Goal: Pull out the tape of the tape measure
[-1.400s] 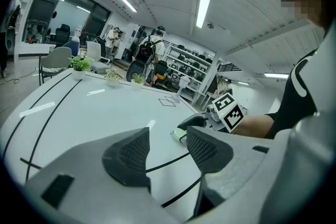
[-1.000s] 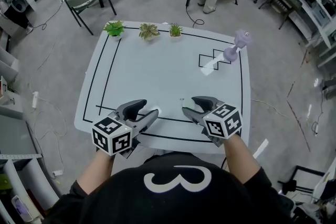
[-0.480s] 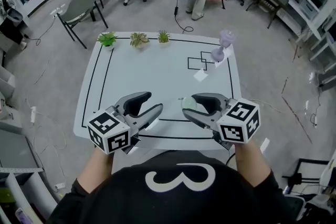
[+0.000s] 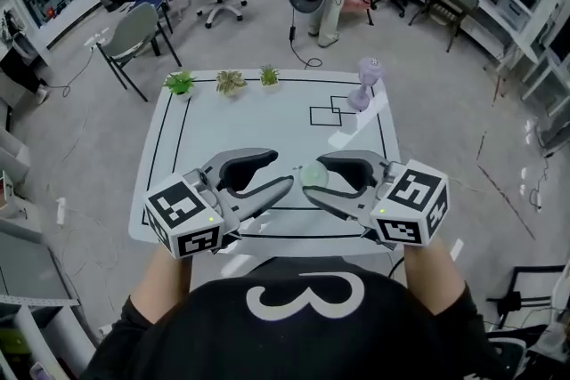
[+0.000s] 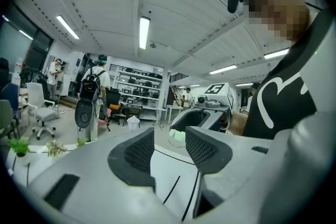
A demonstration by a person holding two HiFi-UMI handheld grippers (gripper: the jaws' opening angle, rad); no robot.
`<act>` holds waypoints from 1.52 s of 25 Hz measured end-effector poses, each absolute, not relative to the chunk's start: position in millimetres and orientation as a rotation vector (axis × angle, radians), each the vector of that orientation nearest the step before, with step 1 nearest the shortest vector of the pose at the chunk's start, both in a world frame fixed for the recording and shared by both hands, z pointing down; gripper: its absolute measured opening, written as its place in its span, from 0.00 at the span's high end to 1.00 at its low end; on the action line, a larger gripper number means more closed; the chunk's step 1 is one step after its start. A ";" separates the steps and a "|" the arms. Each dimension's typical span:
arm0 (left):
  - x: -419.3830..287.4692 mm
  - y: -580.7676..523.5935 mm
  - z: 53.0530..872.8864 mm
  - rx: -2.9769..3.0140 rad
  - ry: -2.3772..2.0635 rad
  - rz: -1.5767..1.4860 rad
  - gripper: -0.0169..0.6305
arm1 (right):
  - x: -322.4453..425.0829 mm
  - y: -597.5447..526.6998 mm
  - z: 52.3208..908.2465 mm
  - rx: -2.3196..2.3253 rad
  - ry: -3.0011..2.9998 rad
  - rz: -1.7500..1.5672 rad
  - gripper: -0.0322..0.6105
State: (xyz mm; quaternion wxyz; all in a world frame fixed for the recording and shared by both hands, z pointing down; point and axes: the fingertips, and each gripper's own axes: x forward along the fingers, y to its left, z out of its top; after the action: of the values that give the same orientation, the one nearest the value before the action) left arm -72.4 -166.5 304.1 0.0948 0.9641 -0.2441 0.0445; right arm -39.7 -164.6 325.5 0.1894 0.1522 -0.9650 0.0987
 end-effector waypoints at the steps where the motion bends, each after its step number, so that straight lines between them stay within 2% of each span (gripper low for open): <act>1: -68.9 -163.9 302.1 2.871 -0.701 0.137 0.68 | -40.5 -162.3 322.7 0.412 -2.718 0.267 0.61; 10: -62.6 -154.5 288.9 2.934 -0.542 0.178 0.71 | -46.1 -145.6 309.6 0.296 -2.735 0.195 0.61; 14: -60.9 -154.0 291.0 2.923 -0.501 0.194 0.81 | -47.1 -144.2 304.2 0.266 -2.730 0.150 0.61; 18: -59.1 -149.2 288.4 2.919 -0.433 0.184 0.83 | -46.5 -140.8 299.9 0.224 -2.721 0.112 0.61; 23: -53.4 -147.3 291.7 2.935 -0.374 0.220 0.93 | -44.1 -144.1 303.0 0.213 -2.705 0.088 0.61; 38: -33.2 -181.2 315.6 2.919 -0.470 0.328 0.95 | -23.8 -176.4 327.1 0.307 -2.676 0.132 0.61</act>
State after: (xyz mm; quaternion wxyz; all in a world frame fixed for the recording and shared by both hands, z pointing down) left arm -33.2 -181.2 315.6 0.0832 0.9779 -0.1573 0.1098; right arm -23.8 -176.4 327.1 0.2205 0.1111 -0.9679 0.0476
